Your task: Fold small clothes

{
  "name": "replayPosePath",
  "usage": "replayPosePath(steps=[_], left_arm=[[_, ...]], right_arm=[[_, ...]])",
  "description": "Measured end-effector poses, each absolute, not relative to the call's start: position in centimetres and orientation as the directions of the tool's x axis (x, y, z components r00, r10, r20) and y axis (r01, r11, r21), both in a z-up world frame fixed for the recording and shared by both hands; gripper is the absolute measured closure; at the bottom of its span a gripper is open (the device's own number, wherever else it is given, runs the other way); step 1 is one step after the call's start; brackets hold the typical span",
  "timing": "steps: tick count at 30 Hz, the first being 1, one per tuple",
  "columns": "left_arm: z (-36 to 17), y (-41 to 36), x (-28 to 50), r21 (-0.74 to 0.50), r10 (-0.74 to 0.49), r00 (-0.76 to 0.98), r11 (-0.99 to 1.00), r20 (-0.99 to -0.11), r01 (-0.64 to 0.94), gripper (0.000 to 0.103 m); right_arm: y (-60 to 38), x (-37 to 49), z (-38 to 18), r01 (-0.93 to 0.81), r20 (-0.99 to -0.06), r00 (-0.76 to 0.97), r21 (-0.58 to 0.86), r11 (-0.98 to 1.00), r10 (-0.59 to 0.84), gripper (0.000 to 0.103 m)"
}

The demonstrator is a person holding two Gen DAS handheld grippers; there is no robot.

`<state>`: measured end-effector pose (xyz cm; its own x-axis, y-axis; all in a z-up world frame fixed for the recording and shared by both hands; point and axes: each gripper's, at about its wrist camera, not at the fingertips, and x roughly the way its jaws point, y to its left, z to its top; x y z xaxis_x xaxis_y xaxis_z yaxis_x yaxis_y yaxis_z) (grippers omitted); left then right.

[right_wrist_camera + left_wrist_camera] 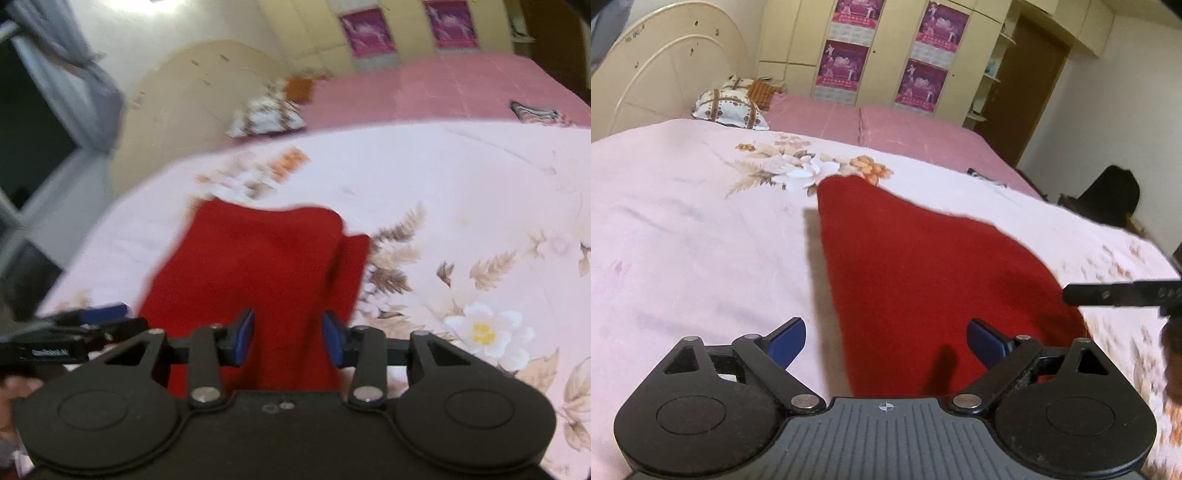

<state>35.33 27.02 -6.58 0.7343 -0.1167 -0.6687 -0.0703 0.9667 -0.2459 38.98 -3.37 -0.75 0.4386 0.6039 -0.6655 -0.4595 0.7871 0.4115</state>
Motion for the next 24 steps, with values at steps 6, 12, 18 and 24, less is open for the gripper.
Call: replayPosePath(steps=[6, 12, 18, 24], left_arm=[[-9.6, 27.3, 33.3, -0.199, -0.07, 0.663, 0.973, -0.745, -0.121, 0.009], [-9.0, 27.1, 30.7, -0.193, -0.036, 0.689, 0.969, -0.724, -0.153, 0.009], [-6.9, 24.0, 26.6, -0.178, 0.004, 0.735, 0.969, -0.679, -0.171, 0.009], [-4.2, 19.1, 21.9, -0.131, 0.041, 0.759, 0.978, -0.65, -0.165, 0.008]], right_arm=[[-3.3, 35.5, -2.1, -0.572, -0.706, 0.372, 0.337, 0.748, 0.603, 0.08], [-4.2, 36.3, -5.0, -0.505, -0.778, 0.402, 0.252, 0.826, 0.483, 0.07], [-6.7, 32.1, -1.6, -0.491, -0.709, 0.472, 0.28, 0.825, 0.523, 0.064], [-9.0, 27.1, -0.1, -0.483, -0.715, 0.453, 0.304, 0.821, 0.532, 0.049]])
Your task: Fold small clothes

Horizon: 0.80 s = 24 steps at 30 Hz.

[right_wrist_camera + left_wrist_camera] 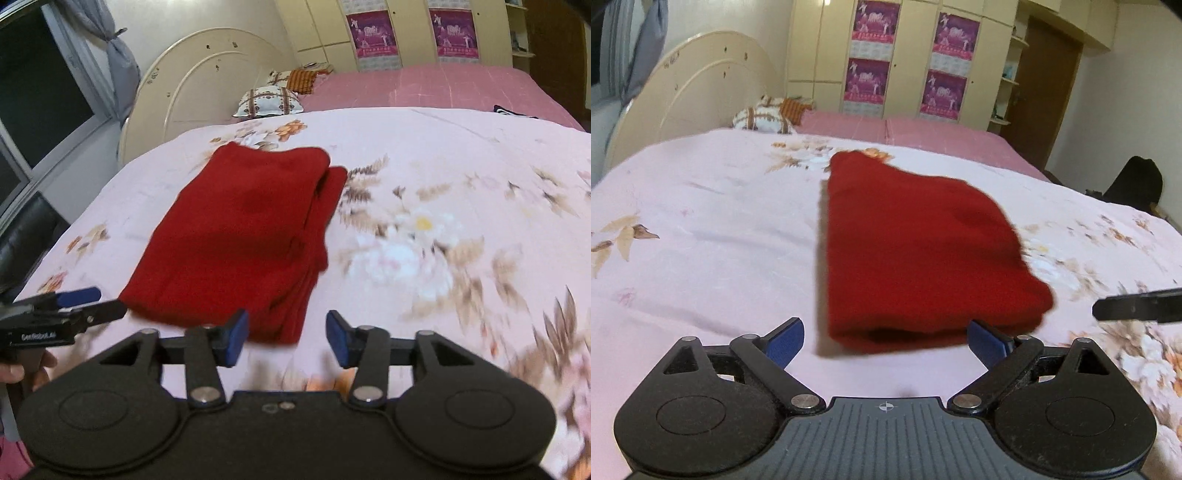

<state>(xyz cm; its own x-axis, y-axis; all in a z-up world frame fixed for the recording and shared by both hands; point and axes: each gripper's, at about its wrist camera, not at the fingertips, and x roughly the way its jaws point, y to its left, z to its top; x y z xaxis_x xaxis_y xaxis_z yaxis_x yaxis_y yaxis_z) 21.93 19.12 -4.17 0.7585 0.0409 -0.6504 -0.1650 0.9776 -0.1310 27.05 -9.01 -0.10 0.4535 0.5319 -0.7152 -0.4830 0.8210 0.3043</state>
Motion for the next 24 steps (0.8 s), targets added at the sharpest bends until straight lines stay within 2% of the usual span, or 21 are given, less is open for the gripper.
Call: replayPosePath(steps=[6, 10, 15, 19, 24], left_arm=[[-1.4, 16.0, 17.9, -0.083, 0.05, 0.791, 0.988, -0.61, -0.127, 0.007], [0.1, 14.3, 15.1, -0.08, 0.044, 0.804, 0.99, -0.593, -0.113, 0.0], [1.7, 12.4, 11.2, -0.087, 0.045, 0.823, 0.99, -0.566, -0.113, 0.0], [2.8, 11.8, 8.5, -0.089, 0.058, 0.831, 0.988, -0.553, -0.128, 0.0], [3.7, 11.4, 6.1, -0.094, 0.093, 0.841, 0.981, -0.533, -0.168, 0.0]], right_arm=[[-10.9, 21.4, 1.5, -0.461, -0.678, 0.503, 0.315, 0.83, 0.537, 0.03], [-12.0, 18.7, 2.5, -0.436, -0.66, 0.532, 0.324, 0.84, 0.53, 0.021], [-13.0, 16.0, 3.7, -0.398, -0.657, 0.557, 0.326, 0.858, 0.508, 0.015], [-12.6, 14.2, 4.1, -0.414, -0.654, 0.563, 0.307, 0.857, 0.506, 0.014], [-11.8, 11.8, 5.3, -0.443, -0.599, 0.624, 0.258, 0.859, 0.502, 0.014]])
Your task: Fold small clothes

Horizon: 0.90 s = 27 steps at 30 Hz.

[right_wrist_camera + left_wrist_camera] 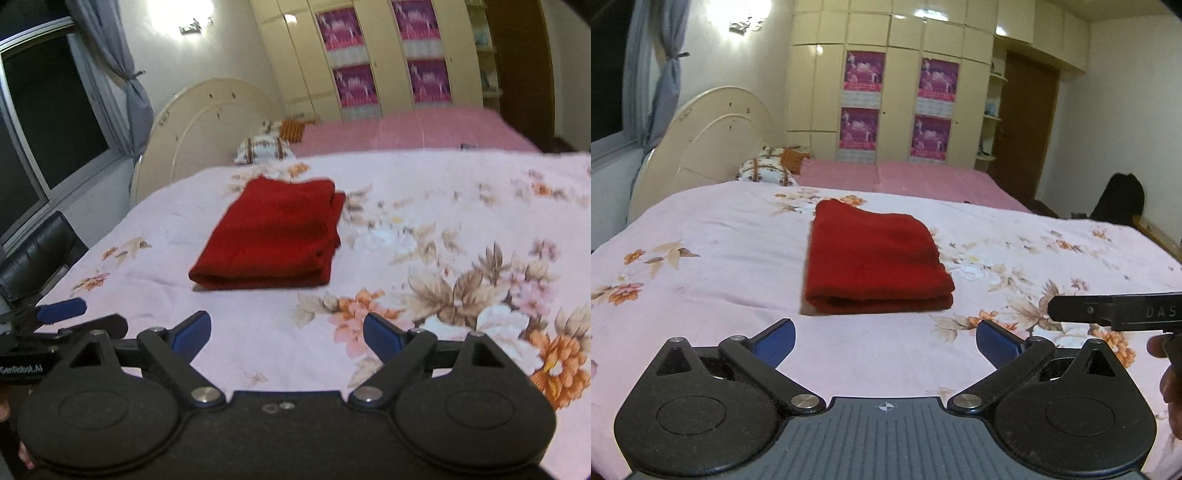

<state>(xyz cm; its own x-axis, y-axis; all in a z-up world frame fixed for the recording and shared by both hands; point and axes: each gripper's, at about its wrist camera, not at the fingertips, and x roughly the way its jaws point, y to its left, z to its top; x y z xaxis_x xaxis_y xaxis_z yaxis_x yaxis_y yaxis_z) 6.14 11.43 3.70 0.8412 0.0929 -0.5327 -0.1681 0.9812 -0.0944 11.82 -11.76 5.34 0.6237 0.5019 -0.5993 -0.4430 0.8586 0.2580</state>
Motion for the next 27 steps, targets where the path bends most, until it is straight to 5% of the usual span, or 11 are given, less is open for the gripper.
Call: replayPosePath(steps=[27], left_arm=[[4.9, 9.0, 5.3, -0.11, 0.073, 0.869, 0.983, -0.489, -0.145, 0.0]], right_arm=[[-13.2, 9.1, 6.7, -0.442, -0.549, 0.7, 0.171, 0.881, 0.458, 0.012]])
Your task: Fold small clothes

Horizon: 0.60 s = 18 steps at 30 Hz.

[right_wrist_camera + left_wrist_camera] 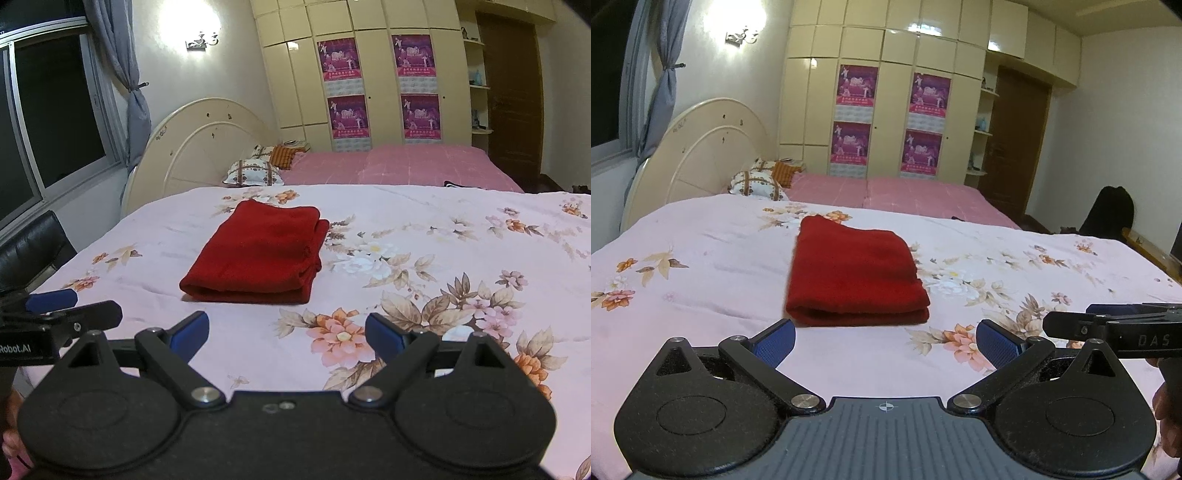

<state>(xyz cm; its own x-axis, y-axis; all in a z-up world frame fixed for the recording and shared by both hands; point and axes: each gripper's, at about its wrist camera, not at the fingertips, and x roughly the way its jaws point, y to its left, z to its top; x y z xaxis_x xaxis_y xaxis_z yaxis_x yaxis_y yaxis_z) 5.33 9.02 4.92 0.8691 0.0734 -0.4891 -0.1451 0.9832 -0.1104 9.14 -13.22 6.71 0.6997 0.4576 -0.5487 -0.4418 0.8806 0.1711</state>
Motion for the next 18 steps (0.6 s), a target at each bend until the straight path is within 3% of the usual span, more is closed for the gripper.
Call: replayPosePath(steps=[18], left_arm=[[4.99, 8.8, 5.55, -0.098, 0.061, 0.869, 0.987, -0.491, -0.124, 0.0]], right_arm=[[-13.0, 9.43, 6.77, -0.442, -0.55, 0.703, 0.157, 0.883, 0.45, 0.012]])
